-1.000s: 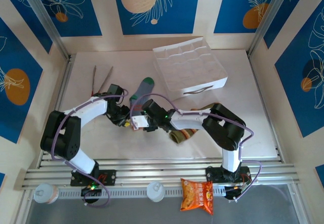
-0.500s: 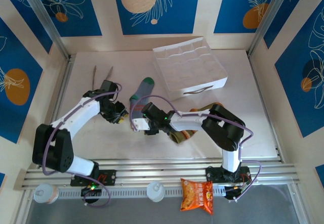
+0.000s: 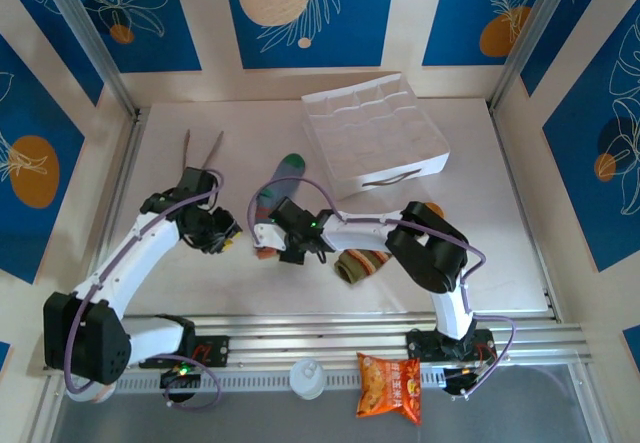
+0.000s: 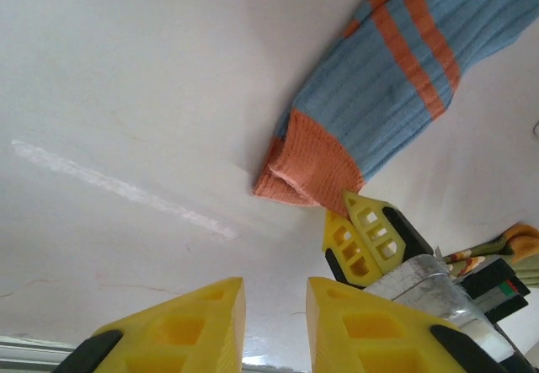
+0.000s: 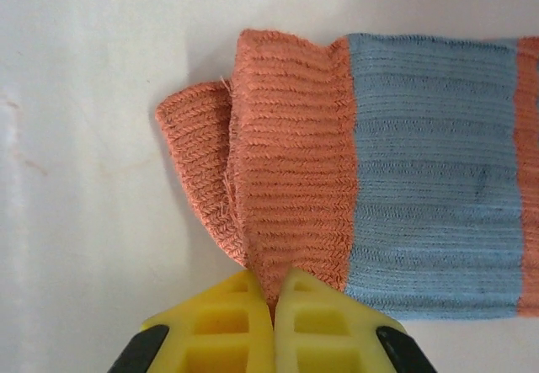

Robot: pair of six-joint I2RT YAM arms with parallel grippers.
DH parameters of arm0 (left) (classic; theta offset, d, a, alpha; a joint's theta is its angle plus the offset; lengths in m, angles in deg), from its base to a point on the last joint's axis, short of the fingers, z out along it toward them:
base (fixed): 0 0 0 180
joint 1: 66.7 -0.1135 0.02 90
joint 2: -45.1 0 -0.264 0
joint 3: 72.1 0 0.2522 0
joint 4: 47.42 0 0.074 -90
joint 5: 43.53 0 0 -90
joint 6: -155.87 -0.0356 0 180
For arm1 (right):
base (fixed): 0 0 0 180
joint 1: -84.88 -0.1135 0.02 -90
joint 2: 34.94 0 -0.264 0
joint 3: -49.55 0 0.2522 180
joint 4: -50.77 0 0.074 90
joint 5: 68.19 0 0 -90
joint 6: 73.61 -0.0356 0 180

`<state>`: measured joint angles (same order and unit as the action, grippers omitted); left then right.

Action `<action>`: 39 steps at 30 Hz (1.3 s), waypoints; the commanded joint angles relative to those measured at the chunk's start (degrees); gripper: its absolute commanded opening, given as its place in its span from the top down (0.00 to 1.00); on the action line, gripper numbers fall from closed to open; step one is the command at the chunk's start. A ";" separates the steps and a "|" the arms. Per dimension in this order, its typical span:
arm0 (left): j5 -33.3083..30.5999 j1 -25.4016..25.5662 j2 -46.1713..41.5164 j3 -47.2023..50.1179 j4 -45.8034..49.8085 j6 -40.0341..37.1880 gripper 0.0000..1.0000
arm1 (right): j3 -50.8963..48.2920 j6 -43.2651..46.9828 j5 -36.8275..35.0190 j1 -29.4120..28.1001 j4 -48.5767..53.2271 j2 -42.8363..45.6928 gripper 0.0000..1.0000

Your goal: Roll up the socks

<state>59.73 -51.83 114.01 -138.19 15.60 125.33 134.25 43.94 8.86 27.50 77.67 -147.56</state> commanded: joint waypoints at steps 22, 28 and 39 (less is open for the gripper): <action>6.88 -1.09 2.65 5.19 -3.36 -1.72 0.72 | 11.06 -34.79 33.72 8.57 17.95 -3.65 1.00; 7.65 0.55 2.25 5.47 -4.64 -0.61 0.72 | 11.50 -38.24 36.95 10.84 17.87 -5.14 1.00; 10.45 7.08 5.59 6.71 -14.84 4.62 0.76 | 16.63 -41.69 37.12 12.97 21.01 -9.29 1.00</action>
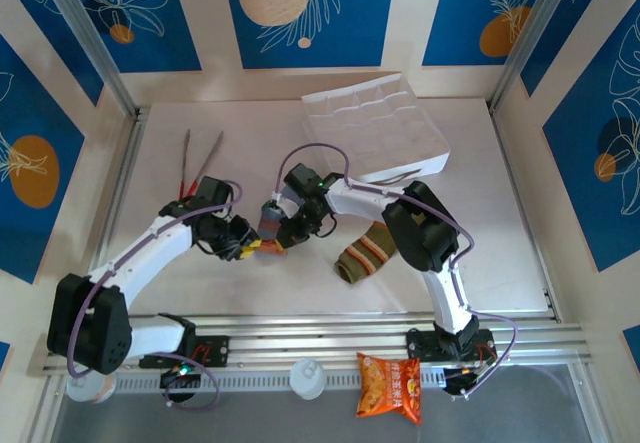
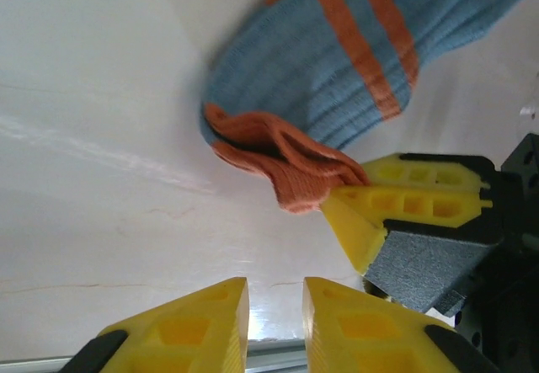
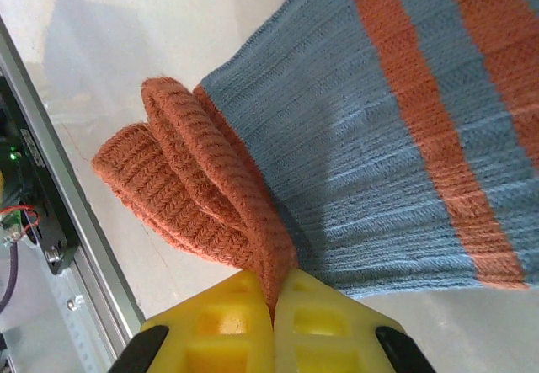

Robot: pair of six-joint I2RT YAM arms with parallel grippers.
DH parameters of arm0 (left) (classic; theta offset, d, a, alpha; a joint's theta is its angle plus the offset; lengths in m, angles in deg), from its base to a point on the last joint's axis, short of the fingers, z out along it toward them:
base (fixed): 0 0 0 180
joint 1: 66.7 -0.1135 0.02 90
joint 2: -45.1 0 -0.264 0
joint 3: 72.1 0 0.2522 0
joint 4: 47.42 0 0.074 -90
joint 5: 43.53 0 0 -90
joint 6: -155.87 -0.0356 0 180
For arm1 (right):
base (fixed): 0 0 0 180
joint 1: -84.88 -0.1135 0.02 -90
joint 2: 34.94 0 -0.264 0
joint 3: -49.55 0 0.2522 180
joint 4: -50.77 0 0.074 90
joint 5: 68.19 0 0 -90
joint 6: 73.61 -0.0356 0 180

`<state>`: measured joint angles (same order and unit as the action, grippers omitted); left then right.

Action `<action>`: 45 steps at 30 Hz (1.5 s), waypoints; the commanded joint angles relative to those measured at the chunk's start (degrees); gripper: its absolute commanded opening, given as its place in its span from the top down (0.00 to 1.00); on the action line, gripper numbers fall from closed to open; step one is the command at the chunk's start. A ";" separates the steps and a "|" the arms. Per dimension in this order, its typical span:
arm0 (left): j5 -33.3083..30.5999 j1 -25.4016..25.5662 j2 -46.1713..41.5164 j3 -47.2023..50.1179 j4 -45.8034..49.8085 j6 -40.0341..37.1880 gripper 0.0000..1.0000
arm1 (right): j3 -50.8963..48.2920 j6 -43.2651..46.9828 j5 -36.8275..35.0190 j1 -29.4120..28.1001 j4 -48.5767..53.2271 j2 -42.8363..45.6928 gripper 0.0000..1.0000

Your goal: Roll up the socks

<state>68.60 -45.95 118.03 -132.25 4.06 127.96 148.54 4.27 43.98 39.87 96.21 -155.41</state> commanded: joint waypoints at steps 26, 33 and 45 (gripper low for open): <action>-4.46 0.30 20.01 -6.95 -7.46 -1.46 0.84 | 7.54 -1.62 -1.99 1.12 6.59 -4.75 0.78; -5.34 -0.84 24.22 -9.49 -5.72 -2.88 0.84 | -1.99 5.18 -18.00 -1.48 -3.09 6.97 0.61; -4.75 -1.11 26.51 -11.42 -2.40 -3.32 0.84 | -23.15 33.01 -41.39 -14.68 -29.96 19.48 0.44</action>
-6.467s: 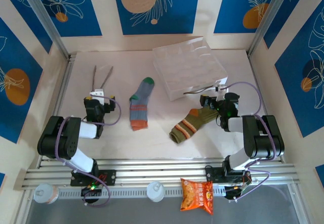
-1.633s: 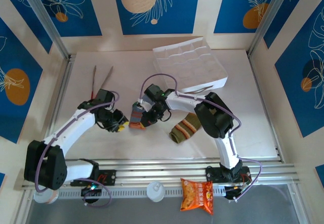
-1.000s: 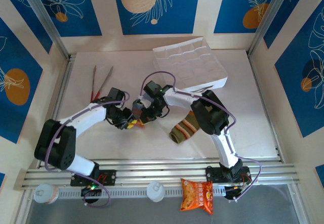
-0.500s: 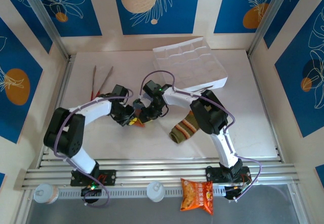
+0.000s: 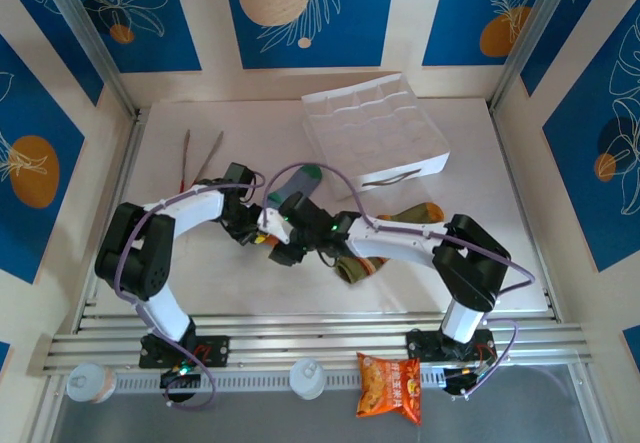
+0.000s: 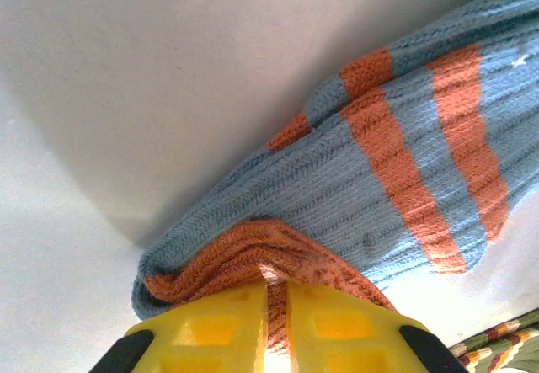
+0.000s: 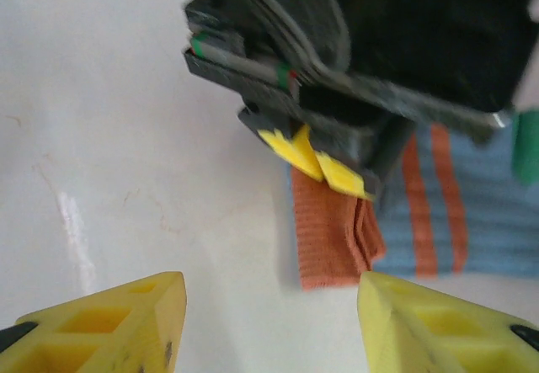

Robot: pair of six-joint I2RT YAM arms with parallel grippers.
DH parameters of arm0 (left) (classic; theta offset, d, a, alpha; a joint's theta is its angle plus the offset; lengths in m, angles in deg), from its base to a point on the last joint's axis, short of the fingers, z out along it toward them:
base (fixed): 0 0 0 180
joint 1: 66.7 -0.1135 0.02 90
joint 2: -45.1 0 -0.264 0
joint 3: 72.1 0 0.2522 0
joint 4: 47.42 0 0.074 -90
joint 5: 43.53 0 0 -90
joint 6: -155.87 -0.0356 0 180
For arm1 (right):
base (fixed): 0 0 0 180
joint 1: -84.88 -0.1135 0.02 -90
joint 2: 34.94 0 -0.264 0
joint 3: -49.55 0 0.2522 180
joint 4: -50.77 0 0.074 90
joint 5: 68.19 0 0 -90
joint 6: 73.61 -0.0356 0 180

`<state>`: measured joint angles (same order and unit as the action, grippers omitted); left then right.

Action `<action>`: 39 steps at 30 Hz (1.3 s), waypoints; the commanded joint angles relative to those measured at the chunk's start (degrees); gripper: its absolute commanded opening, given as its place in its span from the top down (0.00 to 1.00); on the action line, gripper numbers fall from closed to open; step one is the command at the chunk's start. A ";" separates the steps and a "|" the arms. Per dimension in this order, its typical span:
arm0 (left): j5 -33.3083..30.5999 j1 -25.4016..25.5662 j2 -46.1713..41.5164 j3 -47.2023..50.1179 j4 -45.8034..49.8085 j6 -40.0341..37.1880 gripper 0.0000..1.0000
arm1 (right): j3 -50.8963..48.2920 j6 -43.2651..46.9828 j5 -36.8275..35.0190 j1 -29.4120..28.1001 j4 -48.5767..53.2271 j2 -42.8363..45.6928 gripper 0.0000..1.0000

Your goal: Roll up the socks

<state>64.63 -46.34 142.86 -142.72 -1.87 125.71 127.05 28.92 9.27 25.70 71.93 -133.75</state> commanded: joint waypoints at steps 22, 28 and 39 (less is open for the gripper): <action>4.67 -4.33 4.97 -4.38 6.53 -0.81 0.80 | 5.39 9.67 -8.63 1.07 -3.48 -15.68 0.78; 5.62 -6.43 -0.32 -3.62 5.05 3.43 0.67 | 4.94 5.09 -3.24 2.20 1.20 -15.82 0.94; 5.41 -9.58 -8.11 0.95 2.83 10.99 0.52 | 6.96 -3.21 6.01 3.98 7.80 -17.86 1.00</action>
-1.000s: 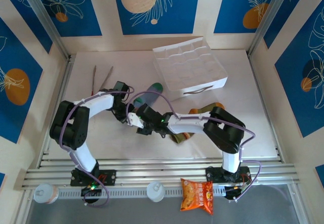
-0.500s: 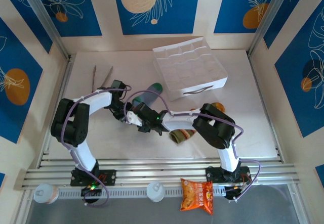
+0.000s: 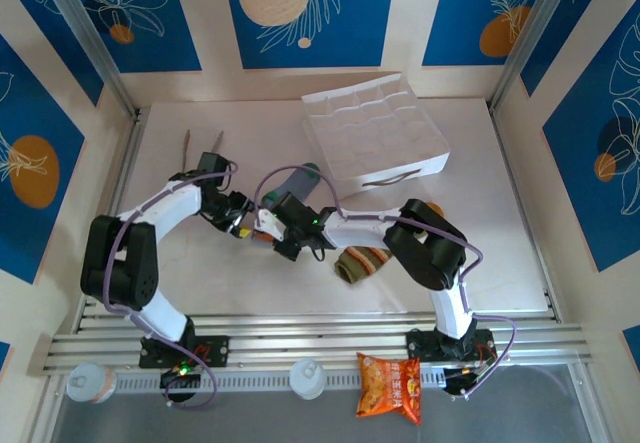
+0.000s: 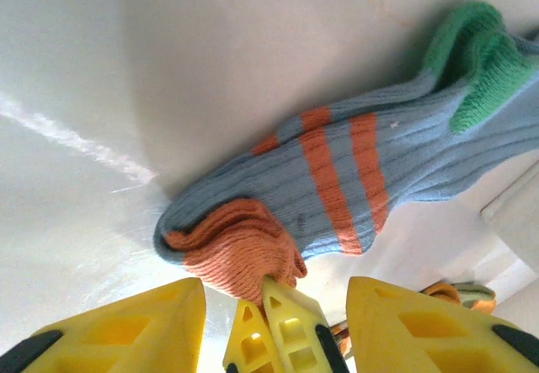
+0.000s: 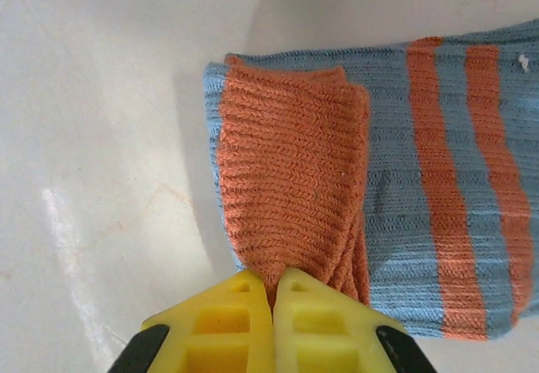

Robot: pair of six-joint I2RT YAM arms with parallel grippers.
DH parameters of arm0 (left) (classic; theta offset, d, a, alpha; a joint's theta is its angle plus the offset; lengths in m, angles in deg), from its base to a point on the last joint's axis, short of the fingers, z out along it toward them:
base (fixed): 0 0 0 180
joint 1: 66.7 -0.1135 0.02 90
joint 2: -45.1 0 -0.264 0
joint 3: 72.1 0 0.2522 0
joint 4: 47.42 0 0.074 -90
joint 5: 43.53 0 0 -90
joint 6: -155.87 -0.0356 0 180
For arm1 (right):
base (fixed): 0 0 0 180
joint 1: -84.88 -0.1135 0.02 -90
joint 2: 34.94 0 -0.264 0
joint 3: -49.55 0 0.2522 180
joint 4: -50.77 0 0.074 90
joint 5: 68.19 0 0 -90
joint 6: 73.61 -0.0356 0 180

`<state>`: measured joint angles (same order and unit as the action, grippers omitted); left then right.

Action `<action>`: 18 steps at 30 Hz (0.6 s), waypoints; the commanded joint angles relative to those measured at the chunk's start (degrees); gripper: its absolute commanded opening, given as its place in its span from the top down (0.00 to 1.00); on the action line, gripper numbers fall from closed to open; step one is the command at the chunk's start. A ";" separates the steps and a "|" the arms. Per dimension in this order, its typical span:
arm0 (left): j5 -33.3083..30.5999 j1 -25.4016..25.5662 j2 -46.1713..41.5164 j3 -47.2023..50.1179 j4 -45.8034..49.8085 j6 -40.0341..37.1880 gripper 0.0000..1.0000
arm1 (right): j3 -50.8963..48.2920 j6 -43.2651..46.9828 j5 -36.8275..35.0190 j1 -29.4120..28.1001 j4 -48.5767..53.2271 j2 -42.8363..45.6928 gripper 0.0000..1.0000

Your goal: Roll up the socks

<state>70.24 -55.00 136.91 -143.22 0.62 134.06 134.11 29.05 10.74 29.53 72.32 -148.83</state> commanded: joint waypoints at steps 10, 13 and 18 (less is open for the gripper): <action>3.55 0.94 -8.25 11.02 -3.90 5.26 0.51 | 1.58 -7.82 17.63 3.49 9.55 -3.82 1.00; 4.51 1.53 -9.57 15.09 -9.78 7.69 0.49 | 2.26 -8.16 19.62 3.78 10.04 -4.37 1.00; 3.82 3.16 -7.78 15.30 -14.60 8.55 0.44 | 3.34 -8.58 21.22 4.11 11.14 -5.33 1.00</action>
<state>73.11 -52.83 128.46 -127.44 -8.86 141.36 137.37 21.88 28.02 33.90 76.93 -151.10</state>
